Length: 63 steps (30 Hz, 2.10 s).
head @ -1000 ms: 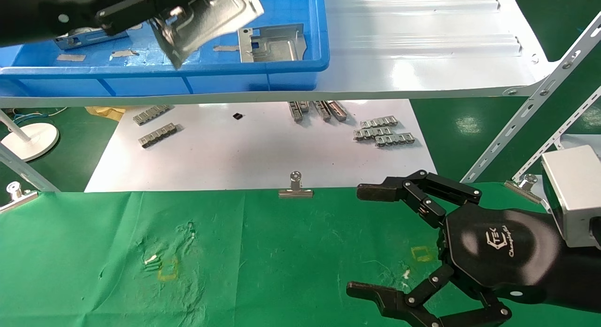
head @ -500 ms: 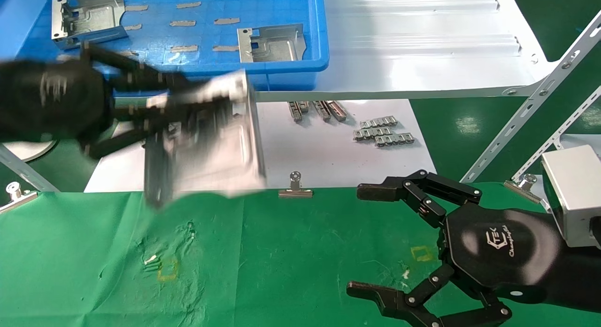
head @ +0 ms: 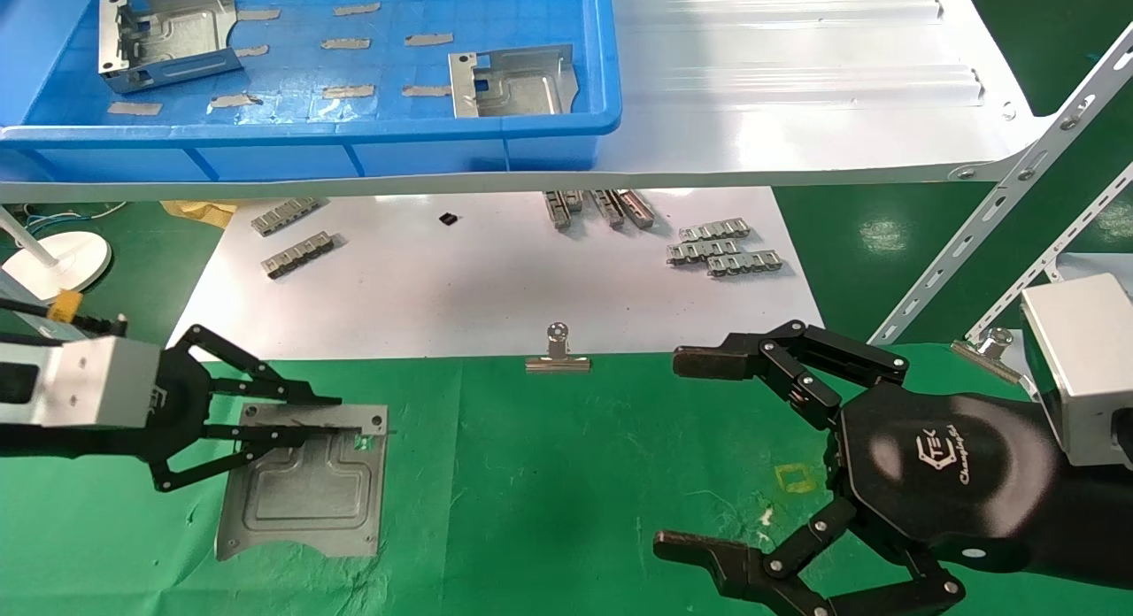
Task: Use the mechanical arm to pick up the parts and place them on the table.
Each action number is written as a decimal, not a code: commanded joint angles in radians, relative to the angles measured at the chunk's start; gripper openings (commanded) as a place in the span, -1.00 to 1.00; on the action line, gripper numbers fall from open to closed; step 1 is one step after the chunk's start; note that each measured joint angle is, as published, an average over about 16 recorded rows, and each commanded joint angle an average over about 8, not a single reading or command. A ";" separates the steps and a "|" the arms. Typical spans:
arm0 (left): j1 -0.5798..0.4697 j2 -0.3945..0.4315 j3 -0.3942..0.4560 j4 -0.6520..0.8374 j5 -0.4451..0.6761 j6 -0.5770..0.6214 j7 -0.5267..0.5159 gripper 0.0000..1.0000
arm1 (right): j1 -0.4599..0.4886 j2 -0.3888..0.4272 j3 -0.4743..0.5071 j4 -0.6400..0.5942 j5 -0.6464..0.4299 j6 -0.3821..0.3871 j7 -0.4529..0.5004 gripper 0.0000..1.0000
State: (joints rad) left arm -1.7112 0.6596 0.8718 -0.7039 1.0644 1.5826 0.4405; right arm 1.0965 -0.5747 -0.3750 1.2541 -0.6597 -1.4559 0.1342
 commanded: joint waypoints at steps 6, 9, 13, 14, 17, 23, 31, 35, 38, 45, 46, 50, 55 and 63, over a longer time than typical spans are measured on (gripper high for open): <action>0.002 0.041 0.074 0.115 0.044 -0.005 0.097 -1.00 | 0.000 0.000 0.000 0.000 0.000 0.000 0.000 1.00; 0.007 0.060 0.093 0.176 0.053 -0.010 0.140 -1.00 | 0.000 0.000 0.000 0.000 0.000 0.000 0.000 1.00; 0.015 0.089 0.108 0.260 0.059 -0.013 0.214 -0.33 | 0.000 0.000 0.000 0.000 0.000 0.000 0.000 1.00; 0.017 0.096 0.111 0.278 0.061 -0.013 0.235 -0.08 | 0.000 0.000 0.000 0.000 0.000 0.000 0.000 1.00; 0.021 0.116 0.122 0.330 0.068 -0.015 0.294 0.67 | 0.000 0.000 0.000 0.000 0.000 0.000 0.000 1.00; 0.024 0.153 0.130 0.436 0.078 -0.049 0.400 1.00 | 0.000 0.000 0.000 0.000 0.000 0.000 0.000 1.00; 0.018 0.187 0.111 0.563 0.056 -0.093 0.465 1.00 | 0.000 0.000 0.000 0.000 0.000 0.000 0.000 1.00; 0.024 0.188 0.085 0.609 0.015 -0.053 0.437 1.00 | 0.000 0.000 0.000 0.000 0.000 0.000 0.000 1.00; 0.047 0.184 0.056 0.633 -0.034 -0.013 0.384 1.00 | 0.000 0.000 0.000 0.000 0.000 0.000 0.000 1.00; 0.175 0.139 -0.035 0.582 -0.211 0.020 0.195 1.00 | 0.000 0.000 0.000 0.000 0.000 0.000 0.000 1.00; 0.195 0.131 -0.045 0.567 -0.235 0.020 0.173 1.00 | 0.000 0.000 0.000 0.000 0.000 0.000 0.000 1.00; 0.265 0.103 -0.075 0.516 -0.312 0.020 0.111 1.00 | 0.000 0.000 0.000 0.000 0.000 0.000 0.000 1.00; 0.306 0.090 -0.086 0.488 -0.349 0.021 0.095 1.00 | 0.000 0.000 0.000 0.000 0.000 0.000 0.000 1.00; 0.289 0.094 -0.086 0.488 -0.331 0.017 0.095 1.00 | 0.000 0.000 0.000 0.000 0.000 0.000 0.000 1.00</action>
State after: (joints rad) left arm -1.4120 0.7499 0.7774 -0.2346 0.7290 1.5987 0.5239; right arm 1.0964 -0.5746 -0.3752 1.2539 -0.6594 -1.4556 0.1340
